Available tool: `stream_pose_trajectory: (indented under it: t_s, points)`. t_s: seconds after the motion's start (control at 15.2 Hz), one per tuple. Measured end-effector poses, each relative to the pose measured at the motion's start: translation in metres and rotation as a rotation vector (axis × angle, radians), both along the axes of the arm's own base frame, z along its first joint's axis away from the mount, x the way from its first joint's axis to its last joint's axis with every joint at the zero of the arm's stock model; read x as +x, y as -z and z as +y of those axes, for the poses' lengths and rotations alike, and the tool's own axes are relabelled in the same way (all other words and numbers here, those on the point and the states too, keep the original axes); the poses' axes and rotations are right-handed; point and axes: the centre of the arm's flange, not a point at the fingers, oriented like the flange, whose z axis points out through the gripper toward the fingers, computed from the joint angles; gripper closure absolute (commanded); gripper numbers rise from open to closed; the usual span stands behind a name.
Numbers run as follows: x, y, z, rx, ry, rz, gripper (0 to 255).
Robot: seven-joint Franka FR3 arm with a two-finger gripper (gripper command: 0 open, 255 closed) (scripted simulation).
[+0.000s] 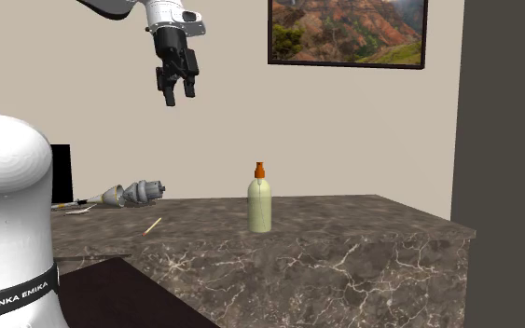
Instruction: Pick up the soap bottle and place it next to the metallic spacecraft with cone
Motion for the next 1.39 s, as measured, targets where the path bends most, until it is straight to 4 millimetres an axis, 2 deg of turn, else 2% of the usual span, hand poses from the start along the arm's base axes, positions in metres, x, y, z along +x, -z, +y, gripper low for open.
stream_pose_trajectory:
  t_s: [0.2,0.53,0.79,1.39]
  points:
    - [0.011,0.009,0.0,0.001,-0.002,0.002,0]
    - [0.069,0.034,-0.007,0.006,-0.008,0.007,0]
    - [0.119,0.064,-0.011,0.011,-0.013,0.011,0]
    - [0.219,0.115,-0.021,0.02,-0.025,0.019,0]
